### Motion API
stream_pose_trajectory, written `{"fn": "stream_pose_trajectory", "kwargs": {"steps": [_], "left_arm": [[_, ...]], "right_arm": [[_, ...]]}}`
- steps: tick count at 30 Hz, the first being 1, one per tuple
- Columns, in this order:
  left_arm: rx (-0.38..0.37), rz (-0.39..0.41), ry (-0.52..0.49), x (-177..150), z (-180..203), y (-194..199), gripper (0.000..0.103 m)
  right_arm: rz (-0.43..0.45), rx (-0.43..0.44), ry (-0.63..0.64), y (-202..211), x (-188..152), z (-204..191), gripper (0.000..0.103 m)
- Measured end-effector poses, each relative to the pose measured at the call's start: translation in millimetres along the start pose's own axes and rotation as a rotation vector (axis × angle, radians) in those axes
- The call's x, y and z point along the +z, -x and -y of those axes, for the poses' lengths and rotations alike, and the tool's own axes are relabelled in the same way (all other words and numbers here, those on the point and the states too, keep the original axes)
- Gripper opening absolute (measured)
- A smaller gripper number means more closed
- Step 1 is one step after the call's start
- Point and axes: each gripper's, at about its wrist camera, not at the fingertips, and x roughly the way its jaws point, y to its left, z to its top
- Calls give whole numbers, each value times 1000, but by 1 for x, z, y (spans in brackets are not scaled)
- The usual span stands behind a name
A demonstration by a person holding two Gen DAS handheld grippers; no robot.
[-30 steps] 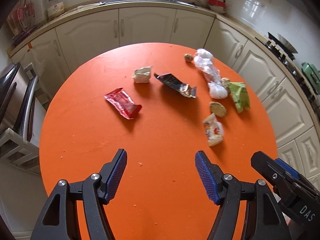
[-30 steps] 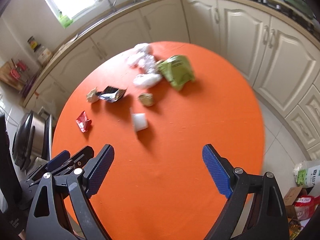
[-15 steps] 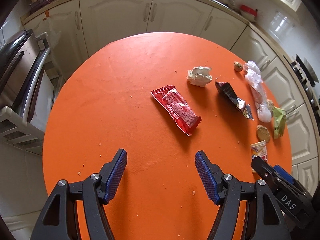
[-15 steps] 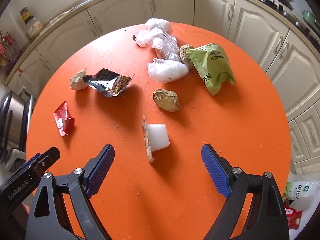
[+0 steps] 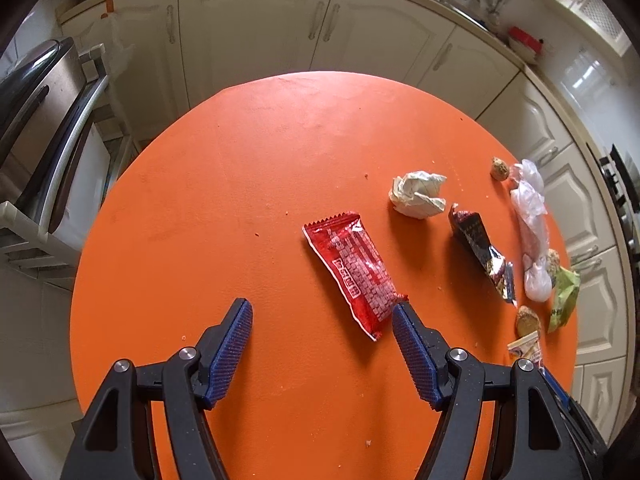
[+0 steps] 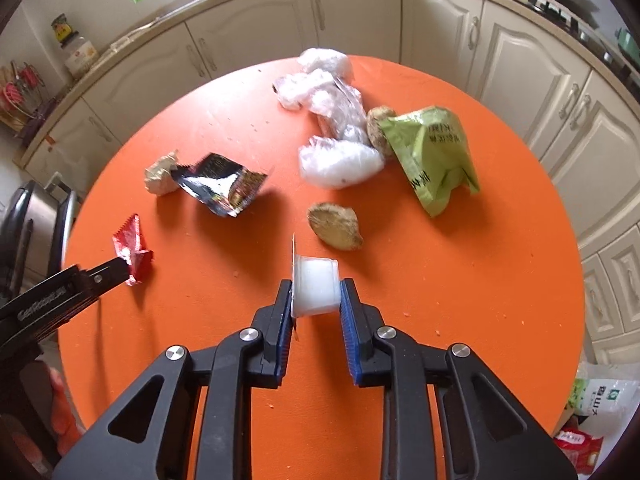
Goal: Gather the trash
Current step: 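Grasp the white foam block with the right tool while the left tool grasps the red wrapper, then carry the white foam block and red wrapper over the blue bin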
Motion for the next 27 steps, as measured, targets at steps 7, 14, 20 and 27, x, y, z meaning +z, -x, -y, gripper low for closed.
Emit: {"fn": "stream_pose_trajectory", "kwargs": {"steps": [7, 14, 20, 27], "left_arm": [[77, 32, -18, 14, 24, -19, 68], [150, 90, -104, 12, 47, -31, 25], [27, 49, -117, 6, 39, -20, 8], [21, 75, -154, -6, 42, -6, 6]], "right_arm": [[24, 56, 8, 1, 11, 4, 23], [-10, 85, -22, -11, 16, 8, 23], [3, 83, -31, -6, 16, 10, 23], [24, 70, -34, 8, 9, 13, 23]]}}
